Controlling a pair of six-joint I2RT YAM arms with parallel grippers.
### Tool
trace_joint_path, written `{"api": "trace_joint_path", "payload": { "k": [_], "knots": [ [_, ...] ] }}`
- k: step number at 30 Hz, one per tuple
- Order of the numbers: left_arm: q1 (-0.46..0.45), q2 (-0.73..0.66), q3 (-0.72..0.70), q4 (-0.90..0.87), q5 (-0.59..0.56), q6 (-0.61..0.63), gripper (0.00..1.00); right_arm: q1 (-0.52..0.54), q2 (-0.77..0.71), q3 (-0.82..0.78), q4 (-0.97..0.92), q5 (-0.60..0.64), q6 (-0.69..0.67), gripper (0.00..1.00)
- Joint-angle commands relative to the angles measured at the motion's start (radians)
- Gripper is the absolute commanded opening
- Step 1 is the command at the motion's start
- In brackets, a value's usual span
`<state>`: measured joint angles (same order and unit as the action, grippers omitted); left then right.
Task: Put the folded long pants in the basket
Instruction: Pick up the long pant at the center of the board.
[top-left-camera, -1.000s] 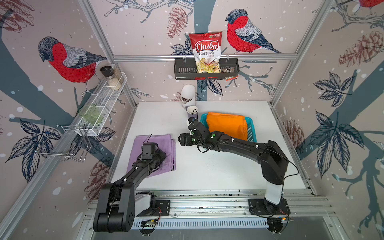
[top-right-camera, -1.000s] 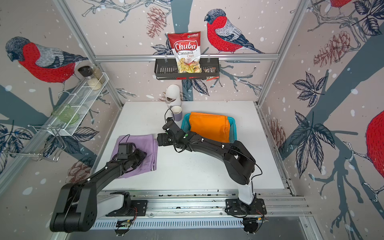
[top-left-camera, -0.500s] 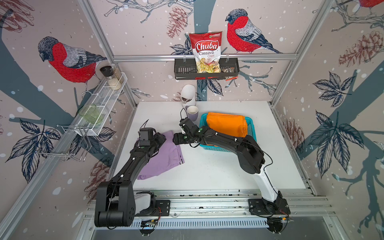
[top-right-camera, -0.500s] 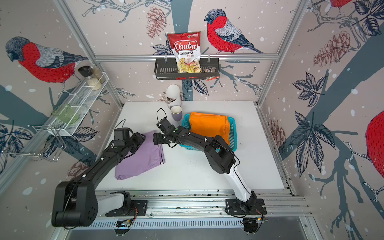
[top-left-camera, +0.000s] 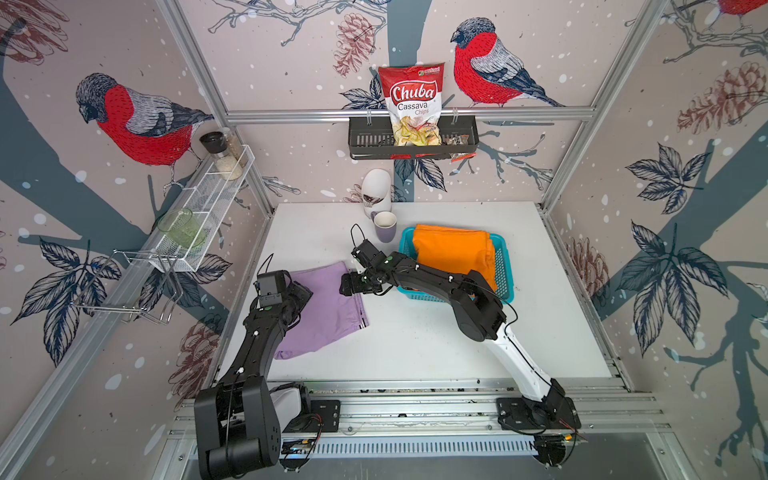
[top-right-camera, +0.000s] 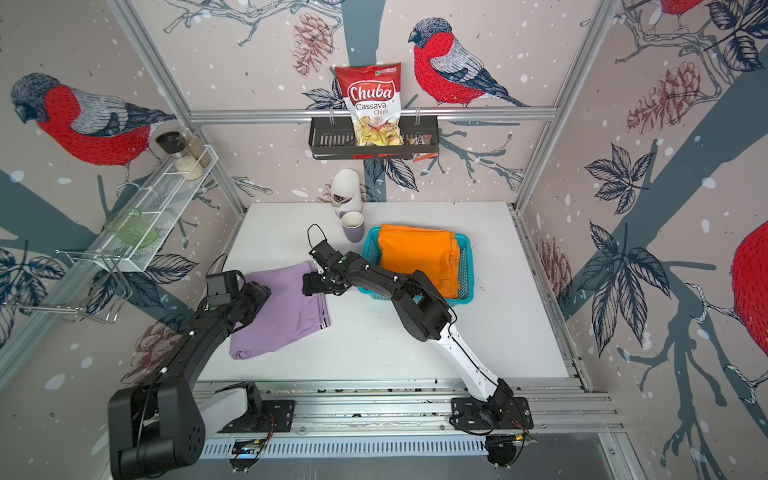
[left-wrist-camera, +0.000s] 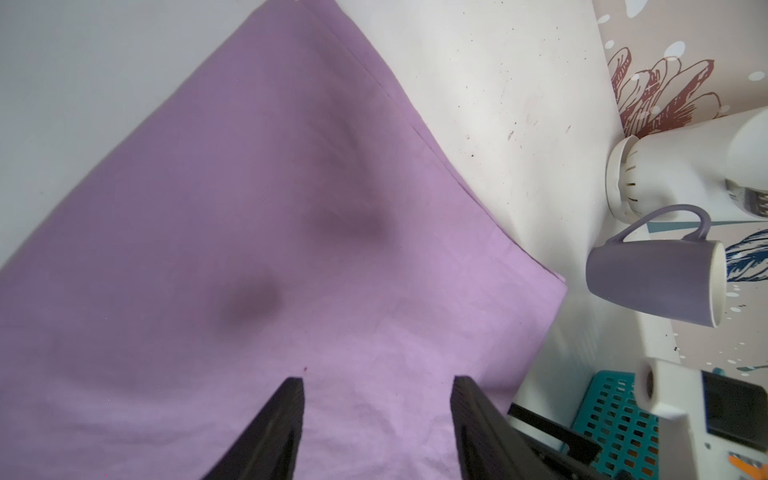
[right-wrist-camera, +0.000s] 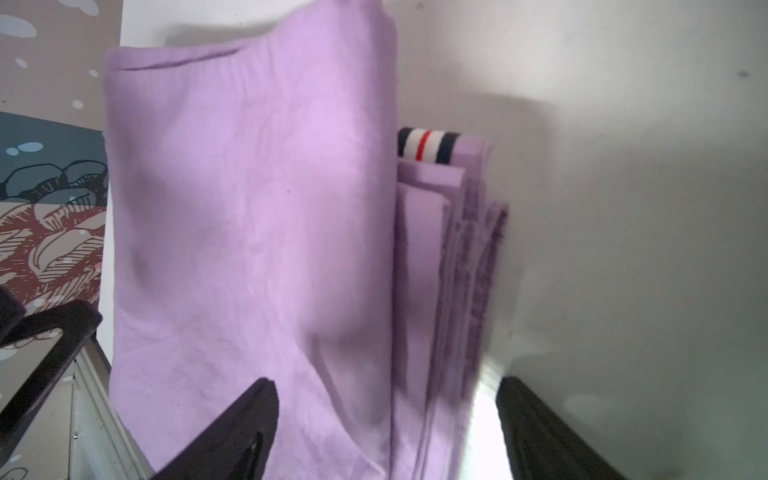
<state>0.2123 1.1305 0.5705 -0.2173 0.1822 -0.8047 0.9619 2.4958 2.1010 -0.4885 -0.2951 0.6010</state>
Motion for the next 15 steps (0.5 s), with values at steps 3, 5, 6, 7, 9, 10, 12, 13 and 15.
{"api": "trace_joint_path", "payload": {
  "k": [3,5,6,7,9,10,12,13,15],
  "knots": [
    [0.008,-0.013,-0.007,0.003,0.013,0.008,0.61,0.000,0.075,0.033,-0.087,-0.078,0.009,0.78],
    [0.010,-0.019,-0.014,0.002,0.014,0.008,0.62,-0.004,0.087,0.038,-0.086,-0.091,0.012,0.73],
    [0.013,-0.023,-0.019,0.001,0.017,0.008,0.61,-0.007,0.090,0.037,-0.086,-0.092,0.015,0.68],
    [0.014,-0.028,-0.024,-0.001,0.018,0.008,0.62,-0.010,0.091,0.033,-0.083,-0.092,0.017,0.62],
    [0.017,-0.035,-0.033,-0.001,0.022,0.008,0.62,-0.015,0.090,0.025,-0.076,-0.091,0.019,0.44],
    [0.019,-0.038,-0.037,-0.002,0.023,0.008,0.62,-0.017,0.090,0.022,-0.075,-0.088,0.019,0.28],
    [0.022,-0.040,-0.042,-0.002,0.028,0.011,0.62,-0.022,0.078,0.012,-0.075,-0.062,0.016,0.01],
    [0.025,-0.040,-0.043,-0.001,0.032,0.014,0.62,-0.024,0.066,0.004,-0.076,-0.038,0.012,0.00],
    [0.026,-0.039,-0.042,0.004,0.039,0.019,0.62,-0.028,0.038,-0.013,-0.082,0.018,0.000,0.00]
  ]
}}
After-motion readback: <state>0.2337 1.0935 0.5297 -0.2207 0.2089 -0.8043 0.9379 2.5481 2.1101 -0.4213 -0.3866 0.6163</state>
